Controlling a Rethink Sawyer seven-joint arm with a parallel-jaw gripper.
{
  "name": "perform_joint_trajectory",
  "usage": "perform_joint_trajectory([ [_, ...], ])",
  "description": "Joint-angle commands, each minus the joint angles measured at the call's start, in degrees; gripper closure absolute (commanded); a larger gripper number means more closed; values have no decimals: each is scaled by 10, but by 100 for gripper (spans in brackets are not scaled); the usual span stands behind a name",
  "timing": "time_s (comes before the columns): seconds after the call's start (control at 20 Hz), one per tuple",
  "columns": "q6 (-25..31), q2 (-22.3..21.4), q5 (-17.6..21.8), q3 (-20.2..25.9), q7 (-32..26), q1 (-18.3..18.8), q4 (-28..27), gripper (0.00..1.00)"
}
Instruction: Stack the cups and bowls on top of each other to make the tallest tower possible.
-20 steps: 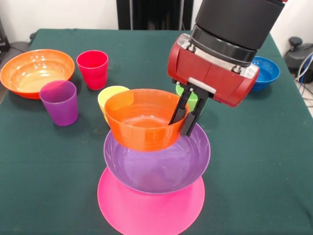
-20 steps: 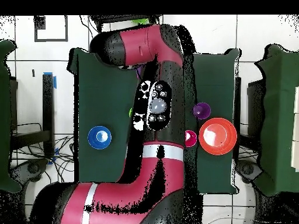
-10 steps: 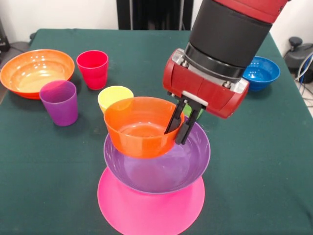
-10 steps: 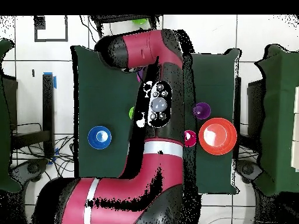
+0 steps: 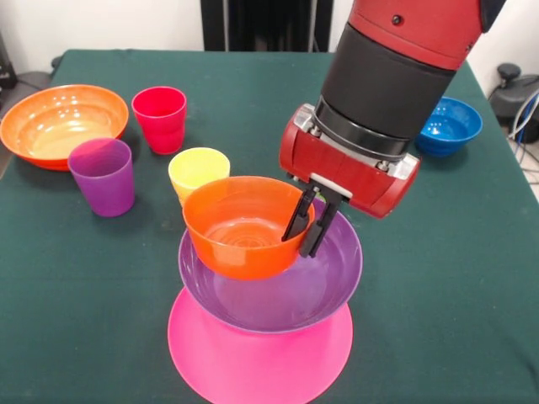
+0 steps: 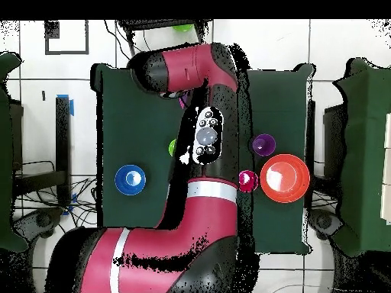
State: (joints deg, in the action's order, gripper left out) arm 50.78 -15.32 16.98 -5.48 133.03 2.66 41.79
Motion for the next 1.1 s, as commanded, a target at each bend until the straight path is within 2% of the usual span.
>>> perform_joint_trajectory([
  [0.05, -15, 9, -7, 18, 69, -15, 2, 100],
  [1.1, -13, 30, -29, 0, 73, -24, -29, 100],
])
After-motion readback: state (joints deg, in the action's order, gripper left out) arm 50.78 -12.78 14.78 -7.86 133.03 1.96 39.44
